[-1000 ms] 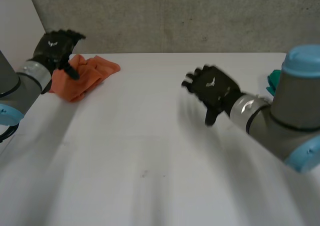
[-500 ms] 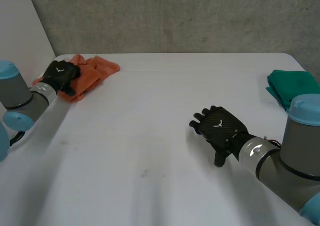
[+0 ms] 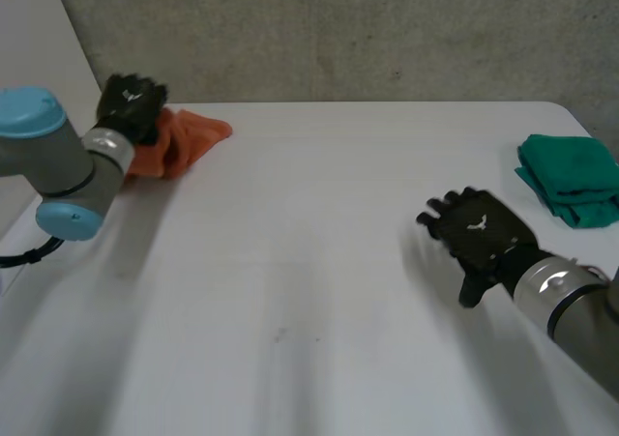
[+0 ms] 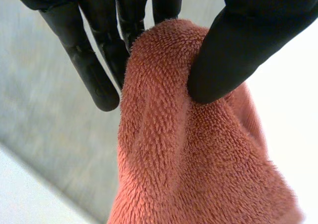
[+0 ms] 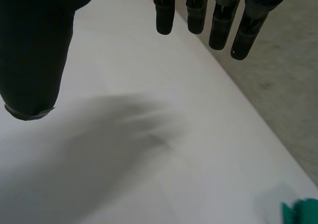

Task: Fold the laundry.

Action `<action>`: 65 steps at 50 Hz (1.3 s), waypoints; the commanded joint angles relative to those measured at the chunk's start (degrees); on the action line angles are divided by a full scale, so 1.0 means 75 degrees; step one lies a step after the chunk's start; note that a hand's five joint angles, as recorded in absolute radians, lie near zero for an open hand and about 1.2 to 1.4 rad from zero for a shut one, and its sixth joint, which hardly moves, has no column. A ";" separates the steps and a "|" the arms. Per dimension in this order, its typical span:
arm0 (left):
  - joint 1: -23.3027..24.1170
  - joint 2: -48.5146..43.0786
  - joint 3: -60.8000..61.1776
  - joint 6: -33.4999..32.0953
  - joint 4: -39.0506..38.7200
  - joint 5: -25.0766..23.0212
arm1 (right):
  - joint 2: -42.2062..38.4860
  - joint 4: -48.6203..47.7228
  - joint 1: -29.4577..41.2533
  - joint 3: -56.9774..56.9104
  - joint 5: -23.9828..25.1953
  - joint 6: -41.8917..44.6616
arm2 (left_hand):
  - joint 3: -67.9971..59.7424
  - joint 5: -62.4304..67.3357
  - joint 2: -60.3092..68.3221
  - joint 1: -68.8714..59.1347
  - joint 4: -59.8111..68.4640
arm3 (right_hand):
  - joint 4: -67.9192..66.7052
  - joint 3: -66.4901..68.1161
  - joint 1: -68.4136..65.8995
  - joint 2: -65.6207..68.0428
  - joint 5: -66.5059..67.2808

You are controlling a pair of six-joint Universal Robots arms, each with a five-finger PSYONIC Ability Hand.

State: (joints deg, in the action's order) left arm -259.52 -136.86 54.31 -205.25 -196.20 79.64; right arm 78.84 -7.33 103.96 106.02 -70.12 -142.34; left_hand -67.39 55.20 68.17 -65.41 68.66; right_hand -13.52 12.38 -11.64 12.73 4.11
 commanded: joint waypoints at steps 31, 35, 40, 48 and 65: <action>0.2048 0.3811 0.4325 0.3251 0.0952 -0.0822 | 0.0258 0.1022 -0.0209 -0.0835 -0.0483 -0.0580 | 0.7062 -0.6770 -0.7167 0.6799 -0.7231 | 0.0470 -0.0317 0.0218 -0.0363 -0.0548; 0.2013 0.3460 0.4266 0.2560 0.1152 -0.0834 | 0.0246 0.2053 -0.0103 -0.1070 -0.0471 -0.0966 | 0.6839 -0.6546 -0.6943 0.6575 -0.7008 | 0.0470 -0.0317 0.0218 -0.0363 -0.0548; 0.2036 0.2851 0.4114 0.1517 0.1351 -0.0881 | 0.0235 0.2371 -0.0079 -0.1105 -0.0424 -0.2289 | 0.6838 -0.6546 -0.6942 0.6574 -0.7007 | 0.0470 -0.0317 0.0218 -0.0363 -0.0548; 0.2059 0.1843 0.3622 0.0672 0.1551 -0.0834 | 0.0071 0.2056 -0.0185 -0.0743 -0.0436 -0.3252 | 0.6414 -0.6122 -0.6518 0.6150 -0.6583 | 0.0470 -0.0317 0.0218 -0.0363 -0.0548; 0.2188 0.0635 0.2579 0.0742 0.1001 -0.0811 | -0.0375 0.1247 -0.0021 0.0289 -0.0459 -0.3334 | -0.1675 0.1967 0.1570 -0.1939 0.1506 | 0.0470 -0.0317 0.0218 -0.0363 -0.0548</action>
State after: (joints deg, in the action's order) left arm -243.49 -131.02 74.85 -199.99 -186.03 73.09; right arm 76.33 4.71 103.17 105.53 -73.69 -167.01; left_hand -52.20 41.06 52.37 -53.68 51.43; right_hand -13.52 12.38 -11.64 12.73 4.11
